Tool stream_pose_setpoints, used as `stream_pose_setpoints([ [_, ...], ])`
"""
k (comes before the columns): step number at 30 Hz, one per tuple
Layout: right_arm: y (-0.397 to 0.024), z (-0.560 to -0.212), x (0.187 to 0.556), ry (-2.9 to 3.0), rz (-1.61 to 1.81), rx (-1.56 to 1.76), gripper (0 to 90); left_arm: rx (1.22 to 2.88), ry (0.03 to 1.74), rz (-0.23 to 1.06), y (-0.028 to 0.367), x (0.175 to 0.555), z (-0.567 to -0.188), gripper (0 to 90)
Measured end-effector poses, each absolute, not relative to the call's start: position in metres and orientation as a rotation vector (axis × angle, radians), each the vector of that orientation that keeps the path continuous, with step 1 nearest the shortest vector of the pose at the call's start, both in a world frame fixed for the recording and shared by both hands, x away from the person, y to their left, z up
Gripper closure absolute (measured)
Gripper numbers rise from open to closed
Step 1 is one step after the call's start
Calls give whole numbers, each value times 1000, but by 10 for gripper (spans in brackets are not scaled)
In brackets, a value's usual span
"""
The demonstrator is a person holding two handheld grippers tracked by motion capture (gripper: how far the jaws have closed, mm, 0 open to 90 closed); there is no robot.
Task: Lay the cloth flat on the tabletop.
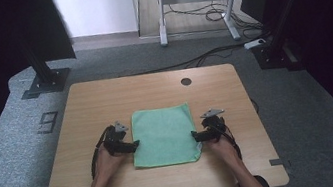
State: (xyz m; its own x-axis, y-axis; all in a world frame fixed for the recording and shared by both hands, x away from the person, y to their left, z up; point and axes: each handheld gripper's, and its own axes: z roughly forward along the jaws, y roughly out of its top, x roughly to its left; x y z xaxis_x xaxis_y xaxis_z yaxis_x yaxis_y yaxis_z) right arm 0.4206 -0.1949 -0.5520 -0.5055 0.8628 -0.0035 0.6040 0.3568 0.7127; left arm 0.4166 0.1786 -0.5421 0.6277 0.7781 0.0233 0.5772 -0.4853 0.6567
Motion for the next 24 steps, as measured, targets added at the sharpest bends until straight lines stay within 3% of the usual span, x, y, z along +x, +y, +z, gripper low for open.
stream_pose_setpoints([
  [15, -198, -541, 414, 2278, 987, 1221, 105, 2175, 1007, 419, 188, 402, -521, 143],
  [24, -219, -533, 396, 2271, 985, 1215, 8, 2140, 999, 416, 209, 374, -512, 138],
])
